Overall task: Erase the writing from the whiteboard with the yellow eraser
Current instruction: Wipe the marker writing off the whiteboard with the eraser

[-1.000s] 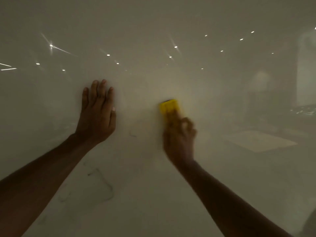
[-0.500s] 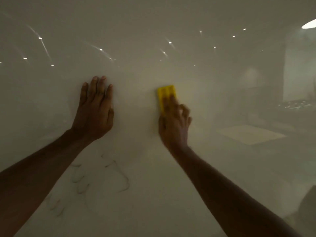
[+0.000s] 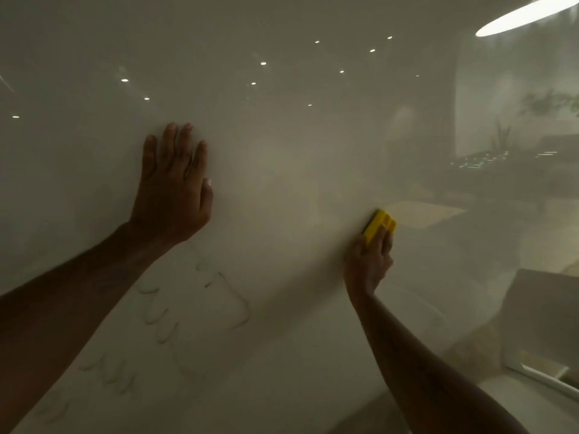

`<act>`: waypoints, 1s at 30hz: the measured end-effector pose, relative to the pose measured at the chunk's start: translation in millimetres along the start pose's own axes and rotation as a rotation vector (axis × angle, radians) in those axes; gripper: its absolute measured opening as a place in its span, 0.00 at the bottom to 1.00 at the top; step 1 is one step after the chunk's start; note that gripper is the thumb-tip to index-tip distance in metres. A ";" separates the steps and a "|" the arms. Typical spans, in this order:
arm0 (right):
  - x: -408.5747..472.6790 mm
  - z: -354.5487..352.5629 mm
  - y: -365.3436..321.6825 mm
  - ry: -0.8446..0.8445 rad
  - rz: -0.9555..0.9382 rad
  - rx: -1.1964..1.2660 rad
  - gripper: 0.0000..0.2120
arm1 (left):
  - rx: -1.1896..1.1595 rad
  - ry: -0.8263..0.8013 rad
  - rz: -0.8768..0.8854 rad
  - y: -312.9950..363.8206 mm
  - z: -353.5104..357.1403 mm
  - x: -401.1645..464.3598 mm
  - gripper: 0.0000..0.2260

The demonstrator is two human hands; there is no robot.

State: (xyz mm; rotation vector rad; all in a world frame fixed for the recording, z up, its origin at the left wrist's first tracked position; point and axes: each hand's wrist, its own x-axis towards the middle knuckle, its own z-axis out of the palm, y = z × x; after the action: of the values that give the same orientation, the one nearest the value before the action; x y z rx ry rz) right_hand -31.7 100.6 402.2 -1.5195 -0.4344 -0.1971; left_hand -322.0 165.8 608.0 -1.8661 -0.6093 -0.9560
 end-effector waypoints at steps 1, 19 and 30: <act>-13.4 0.7 -2.6 -0.016 0.155 -0.002 0.29 | -0.006 -0.006 0.001 0.0 -0.3 -0.7 0.26; -54.7 16.4 -39.7 -0.031 -0.219 -0.042 0.29 | -0.024 0.039 0.019 -33.5 -1.4 -16.9 0.25; -172.2 50.4 -62.4 -0.637 -1.888 -0.205 0.26 | 0.051 0.052 -0.098 -82.1 -17.3 -53.3 0.24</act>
State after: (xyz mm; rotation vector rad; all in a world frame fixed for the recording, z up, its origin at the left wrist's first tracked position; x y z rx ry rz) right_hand -220.1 122.5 391.5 -0.8321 -2.3149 -1.2240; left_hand -419.1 186.6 610.7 -1.7746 -0.6929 -1.0402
